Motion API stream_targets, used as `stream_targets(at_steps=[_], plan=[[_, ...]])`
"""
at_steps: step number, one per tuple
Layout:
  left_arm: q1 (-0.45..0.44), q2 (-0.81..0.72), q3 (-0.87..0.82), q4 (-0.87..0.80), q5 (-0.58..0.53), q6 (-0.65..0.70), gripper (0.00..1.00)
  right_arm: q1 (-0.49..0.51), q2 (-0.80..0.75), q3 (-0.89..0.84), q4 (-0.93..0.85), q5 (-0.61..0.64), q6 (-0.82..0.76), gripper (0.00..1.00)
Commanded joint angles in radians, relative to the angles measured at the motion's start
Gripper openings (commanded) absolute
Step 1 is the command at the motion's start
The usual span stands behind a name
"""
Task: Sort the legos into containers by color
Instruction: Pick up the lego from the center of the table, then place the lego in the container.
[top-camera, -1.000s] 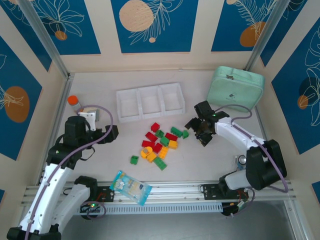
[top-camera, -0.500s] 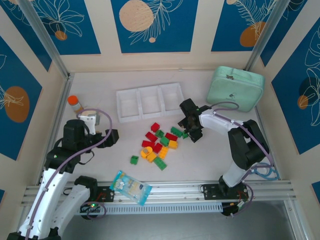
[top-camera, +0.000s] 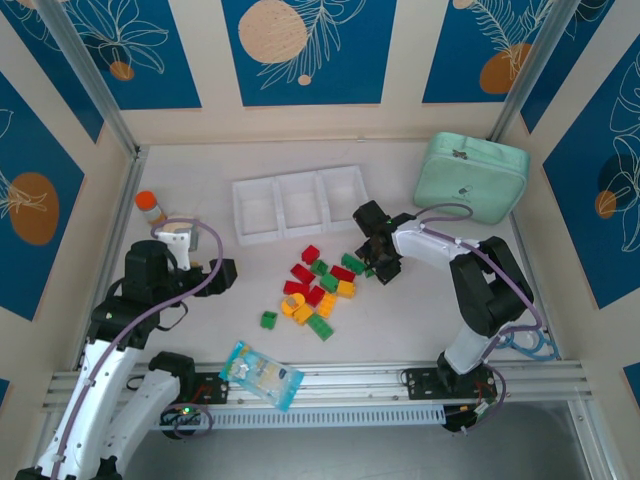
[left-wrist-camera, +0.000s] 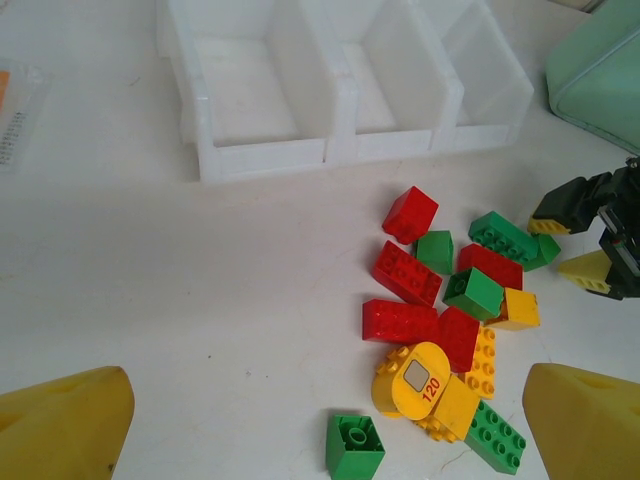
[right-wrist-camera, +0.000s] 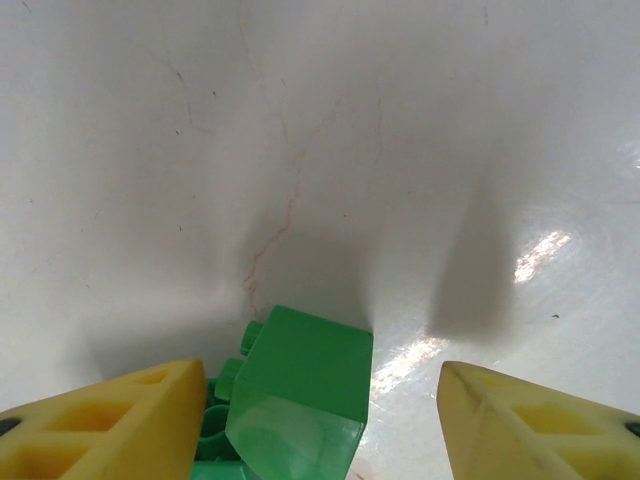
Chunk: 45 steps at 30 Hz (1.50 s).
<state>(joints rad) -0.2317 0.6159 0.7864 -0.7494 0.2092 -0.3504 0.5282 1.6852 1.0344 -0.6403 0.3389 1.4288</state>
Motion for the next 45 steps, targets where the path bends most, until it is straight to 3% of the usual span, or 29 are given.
stream_targets(at_steps=[1,15,21,27,32,38,45], plan=[[-0.008,-0.012,-0.003,-0.004,-0.002,0.008,0.99,0.011,0.014,-0.022,0.004,0.025,-0.003,0.6],[-0.008,-0.017,-0.01,0.008,-0.018,0.004,0.99,0.016,0.021,-0.053,0.052,0.007,-0.032,0.53],[-0.008,-0.016,-0.009,0.01,-0.024,0.01,0.99,0.015,-0.008,-0.071,0.087,0.009,-0.091,0.46],[-0.008,-0.016,-0.013,0.016,-0.012,0.009,0.99,0.016,-0.048,-0.062,0.098,0.01,-0.192,0.32],[-0.008,-0.014,-0.015,0.024,0.002,0.011,0.99,0.023,-0.128,-0.054,0.085,0.037,-0.25,0.29],[-0.008,-0.015,-0.016,0.024,-0.001,0.01,0.99,0.003,-0.198,0.077,0.093,0.053,-0.43,0.27],[-0.008,-0.016,-0.017,0.02,-0.01,0.008,0.99,-0.095,0.026,0.379,0.105,-0.084,-0.634,0.27]])
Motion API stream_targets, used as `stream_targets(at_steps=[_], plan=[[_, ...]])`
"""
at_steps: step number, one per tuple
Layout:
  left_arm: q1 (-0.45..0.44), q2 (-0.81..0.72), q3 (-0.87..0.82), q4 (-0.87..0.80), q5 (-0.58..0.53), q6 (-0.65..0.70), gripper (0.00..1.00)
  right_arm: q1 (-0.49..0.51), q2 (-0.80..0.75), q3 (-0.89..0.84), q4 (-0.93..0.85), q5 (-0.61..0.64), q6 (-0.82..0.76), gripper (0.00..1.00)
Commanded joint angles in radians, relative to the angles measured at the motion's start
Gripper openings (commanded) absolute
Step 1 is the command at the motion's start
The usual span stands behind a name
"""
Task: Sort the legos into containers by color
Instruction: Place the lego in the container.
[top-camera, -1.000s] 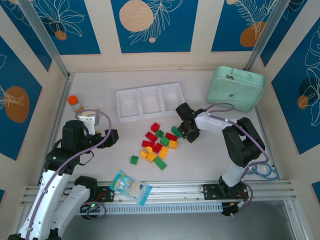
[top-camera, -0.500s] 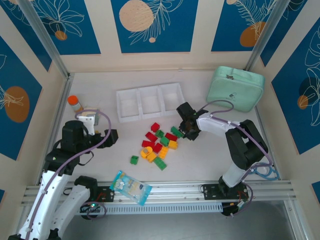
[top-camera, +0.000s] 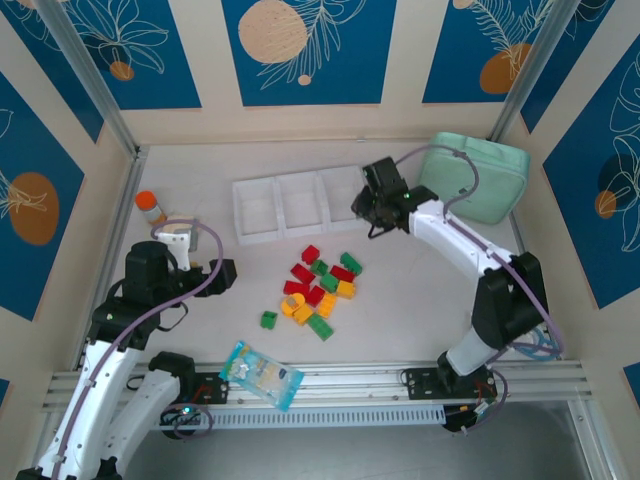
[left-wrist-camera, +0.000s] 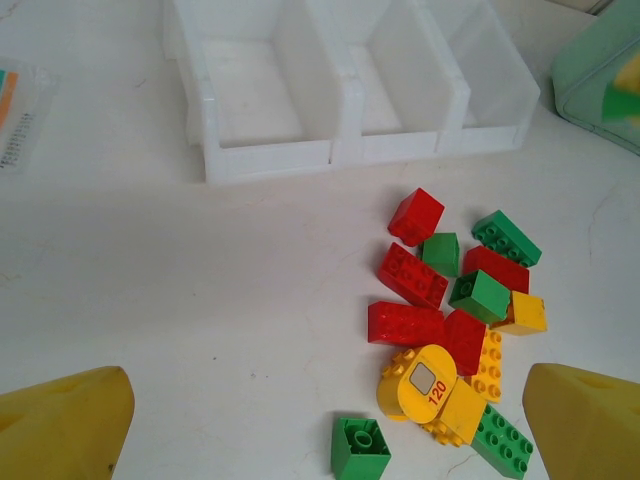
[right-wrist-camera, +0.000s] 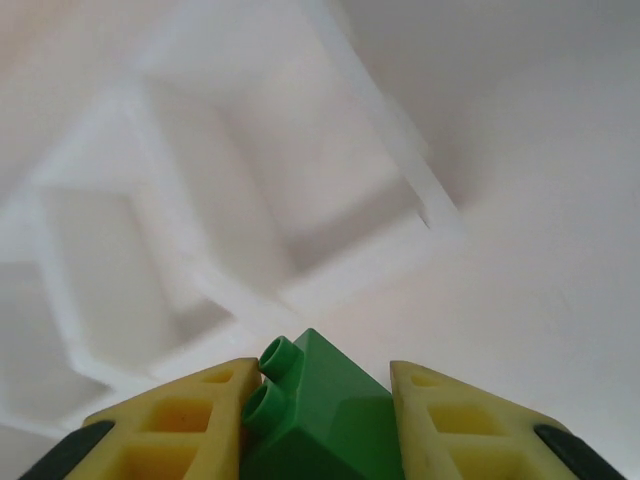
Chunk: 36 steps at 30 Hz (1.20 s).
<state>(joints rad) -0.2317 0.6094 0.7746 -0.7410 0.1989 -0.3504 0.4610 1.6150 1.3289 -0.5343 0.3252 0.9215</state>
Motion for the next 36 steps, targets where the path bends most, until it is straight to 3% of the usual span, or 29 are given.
stream_targets(at_steps=[1,7,16,23,28,36], plan=[[-0.009,-0.01,-0.006,0.01,-0.007,0.007,0.99,-0.037,0.144,0.138,-0.012,-0.08,-0.148,0.27],[-0.008,-0.006,-0.007,0.013,-0.022,0.007,0.99,-0.071,0.367,0.374,-0.047,-0.156,-0.191,0.27],[-0.008,-0.021,-0.022,0.027,-0.097,-0.033,0.99,-0.061,0.546,0.576,-0.094,-0.201,-0.188,0.29],[-0.008,-0.02,-0.022,0.018,-0.122,-0.049,0.99,-0.066,0.633,0.661,-0.116,-0.2,-0.198,0.42],[-0.008,0.008,0.008,-0.004,-0.047,-0.043,0.99,-0.067,0.661,0.721,-0.161,-0.197,-0.209,0.59],[-0.008,0.033,0.008,0.008,0.046,-0.021,1.0,-0.048,0.536,0.693,-0.211,-0.204,-0.246,0.74]])
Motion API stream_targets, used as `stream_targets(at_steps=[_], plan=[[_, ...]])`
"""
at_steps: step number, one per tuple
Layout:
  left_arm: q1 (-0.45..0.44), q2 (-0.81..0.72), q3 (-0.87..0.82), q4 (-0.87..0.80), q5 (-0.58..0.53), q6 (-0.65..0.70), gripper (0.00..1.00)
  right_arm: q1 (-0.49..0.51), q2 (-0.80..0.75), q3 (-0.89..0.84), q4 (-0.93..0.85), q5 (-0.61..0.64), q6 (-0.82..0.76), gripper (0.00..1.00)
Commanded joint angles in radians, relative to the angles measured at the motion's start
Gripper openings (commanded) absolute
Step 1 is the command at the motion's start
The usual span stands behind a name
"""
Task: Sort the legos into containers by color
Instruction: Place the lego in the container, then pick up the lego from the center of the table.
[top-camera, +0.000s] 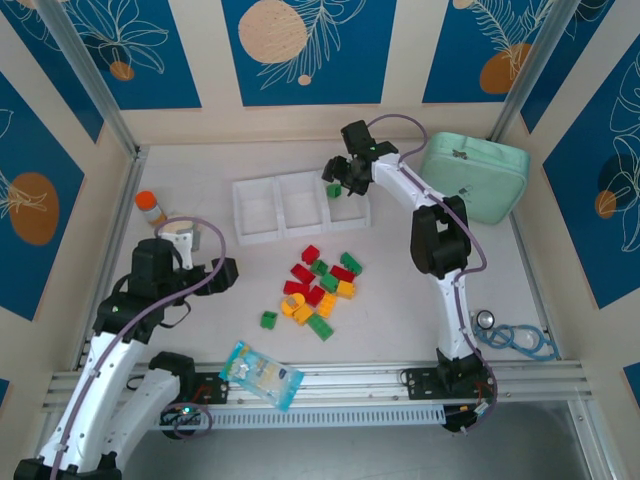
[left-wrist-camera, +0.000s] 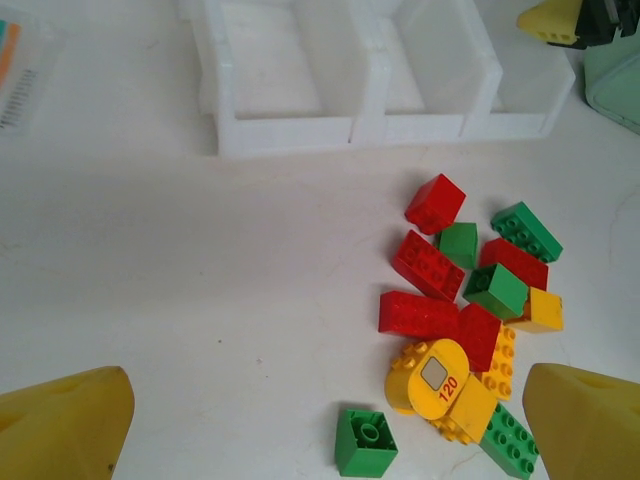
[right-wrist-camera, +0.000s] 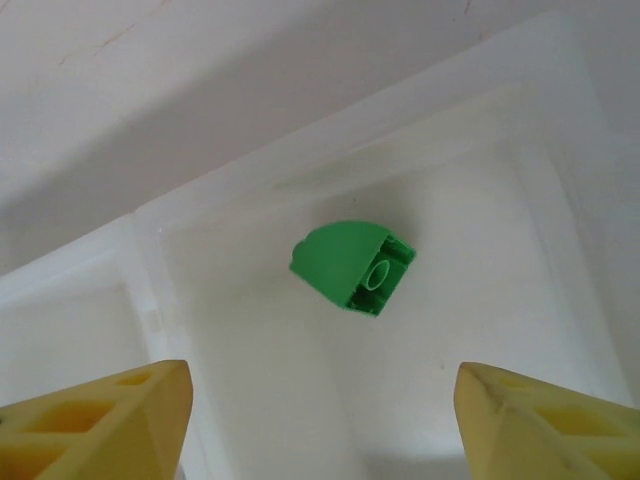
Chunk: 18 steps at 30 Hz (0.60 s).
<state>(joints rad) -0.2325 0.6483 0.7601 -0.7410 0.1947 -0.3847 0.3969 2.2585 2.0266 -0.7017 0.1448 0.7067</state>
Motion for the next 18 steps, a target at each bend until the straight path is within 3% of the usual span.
stream_targets(at_steps=[1,6,11,14,18], plan=[[-0.007,-0.008,0.021,0.01,0.049,0.014,0.99,0.021,-0.134,-0.024,-0.045,-0.022,-0.039,0.74],[-0.007,-0.035,0.012,0.018,0.034,0.009,0.99,0.057,-0.296,-0.126,-0.133,0.045,-0.152,0.81],[-0.007,-0.032,0.004,0.037,0.051,0.008,0.99,0.064,-0.483,-0.376,-0.09,-0.052,-0.278,0.81],[-0.008,-0.021,0.007,0.037,0.055,0.002,1.0,0.084,-0.536,-0.499,-0.107,-0.029,-0.355,0.8],[-0.007,-0.011,0.007,0.051,0.086,-0.006,0.99,0.095,-0.561,-0.629,-0.079,-0.108,-0.401,0.8]])
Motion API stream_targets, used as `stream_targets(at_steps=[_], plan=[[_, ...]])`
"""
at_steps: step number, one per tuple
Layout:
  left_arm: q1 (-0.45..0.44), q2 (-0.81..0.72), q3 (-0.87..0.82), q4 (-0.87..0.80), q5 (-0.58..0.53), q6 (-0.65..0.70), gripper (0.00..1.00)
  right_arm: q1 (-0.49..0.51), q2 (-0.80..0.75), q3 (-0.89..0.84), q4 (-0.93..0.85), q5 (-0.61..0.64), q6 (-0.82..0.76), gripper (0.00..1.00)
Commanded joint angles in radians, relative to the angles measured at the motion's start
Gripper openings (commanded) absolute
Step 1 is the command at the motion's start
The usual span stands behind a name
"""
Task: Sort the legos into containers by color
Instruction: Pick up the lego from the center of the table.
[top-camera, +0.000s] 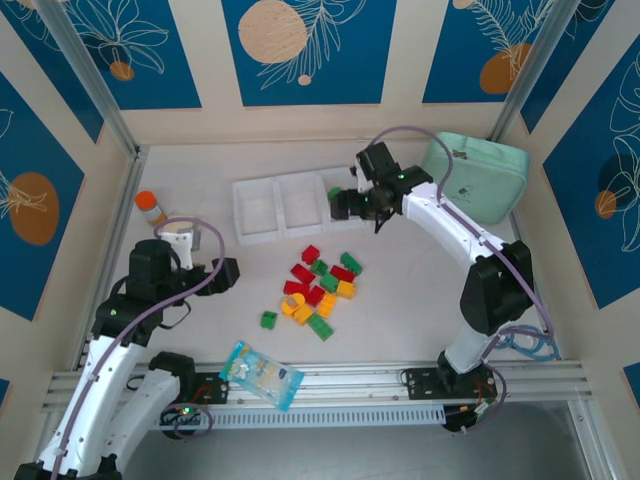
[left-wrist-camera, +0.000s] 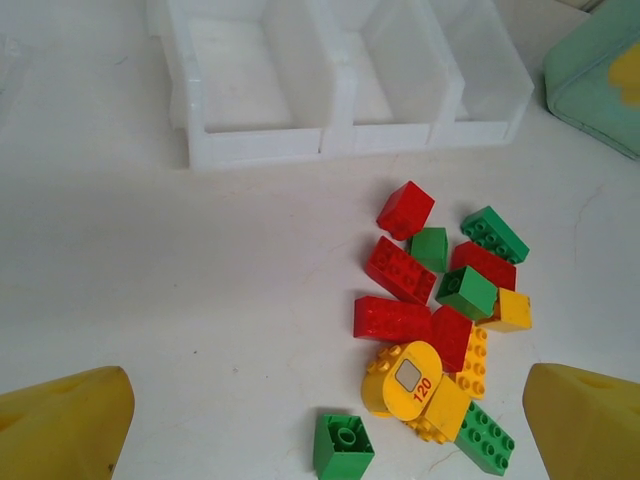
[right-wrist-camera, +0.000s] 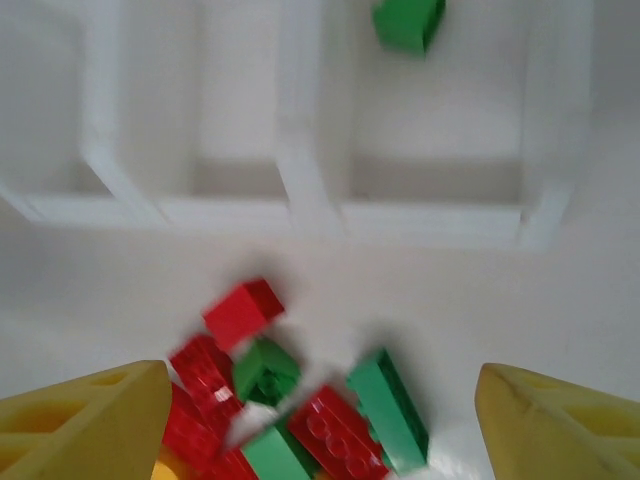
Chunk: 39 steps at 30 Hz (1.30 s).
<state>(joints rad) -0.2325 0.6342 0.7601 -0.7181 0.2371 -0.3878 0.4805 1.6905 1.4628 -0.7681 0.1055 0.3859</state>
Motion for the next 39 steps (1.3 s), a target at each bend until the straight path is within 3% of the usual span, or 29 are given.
stream_targets(at_steps=[1,7,12,18,28,39], plan=[[-0.007,0.008,0.008,0.028,0.057,0.0,0.99,0.019,0.014,-0.082,-0.011,-0.07,-0.086,0.8],[-0.007,0.061,0.045,-0.013,0.158,0.026,0.99,0.039,0.117,-0.08,-0.028,-0.089,-0.141,0.75],[-0.008,0.087,0.075,-0.09,0.14,0.047,0.99,0.062,0.206,-0.036,-0.045,-0.108,-0.19,0.68],[-0.007,0.089,0.047,-0.072,0.13,0.042,0.99,0.085,0.286,0.002,-0.095,-0.065,-0.214,0.64],[-0.008,0.141,0.044,-0.053,0.139,0.067,0.99,0.072,0.305,-0.047,-0.101,0.028,-0.186,0.47],[-0.007,0.148,0.042,-0.053,0.136,0.068,0.99,0.064,0.318,-0.046,-0.137,0.076,-0.174,0.38]])
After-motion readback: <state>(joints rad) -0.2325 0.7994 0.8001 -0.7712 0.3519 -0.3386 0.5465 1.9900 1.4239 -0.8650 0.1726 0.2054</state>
